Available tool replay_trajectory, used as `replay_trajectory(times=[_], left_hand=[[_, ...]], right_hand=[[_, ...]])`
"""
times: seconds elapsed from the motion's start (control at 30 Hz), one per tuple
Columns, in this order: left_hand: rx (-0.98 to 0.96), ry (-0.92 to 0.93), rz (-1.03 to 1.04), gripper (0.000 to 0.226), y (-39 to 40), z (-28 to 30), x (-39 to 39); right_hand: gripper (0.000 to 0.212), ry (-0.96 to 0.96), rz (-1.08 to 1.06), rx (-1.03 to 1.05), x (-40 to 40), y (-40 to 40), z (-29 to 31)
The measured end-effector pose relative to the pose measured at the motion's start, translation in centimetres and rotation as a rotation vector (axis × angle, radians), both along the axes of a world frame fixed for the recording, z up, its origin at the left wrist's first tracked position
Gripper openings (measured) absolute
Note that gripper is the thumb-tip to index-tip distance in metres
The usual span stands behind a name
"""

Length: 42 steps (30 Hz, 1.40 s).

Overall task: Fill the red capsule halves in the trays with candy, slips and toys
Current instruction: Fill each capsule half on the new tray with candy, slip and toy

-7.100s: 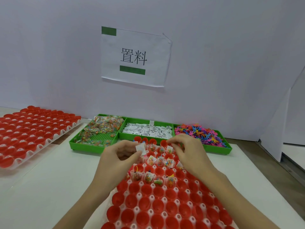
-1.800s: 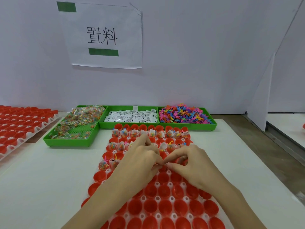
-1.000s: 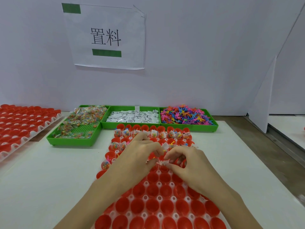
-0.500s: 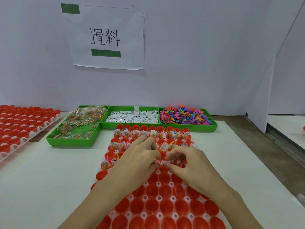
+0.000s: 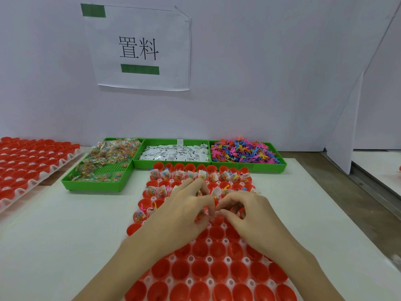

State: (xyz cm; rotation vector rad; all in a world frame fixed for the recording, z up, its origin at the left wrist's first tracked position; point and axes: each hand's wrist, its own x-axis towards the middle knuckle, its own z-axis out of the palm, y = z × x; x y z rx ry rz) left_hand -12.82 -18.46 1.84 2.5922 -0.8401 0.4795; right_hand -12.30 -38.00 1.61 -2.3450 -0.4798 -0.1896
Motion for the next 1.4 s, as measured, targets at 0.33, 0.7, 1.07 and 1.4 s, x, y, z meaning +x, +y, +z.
replay_trajectory(times=[0.33,0.7,1.07,1.4], left_hand=[[-0.129,0.083,0.027,0.004,-0.2,0.1,0.3],[-0.031,-0.008,0.032,0.009,-0.8,-0.2,0.1],[-0.063,-0.012,0.016,0.011,-1.0,-0.8,0.5],[-0.153,0.024,0.025,0.024,-0.7,-1.0,0.4]], right_hand=[[0.007,-0.034,0.0,0.006,-0.1,0.1,0.1],[0.013,-0.021,0.007,-0.003,-0.1,0.3,0.0],[0.019,0.005,-0.018,0.022,-0.1,0.0,0.2],[0.014,0.013,-0.04,0.048,-0.2,0.1,0.0]])
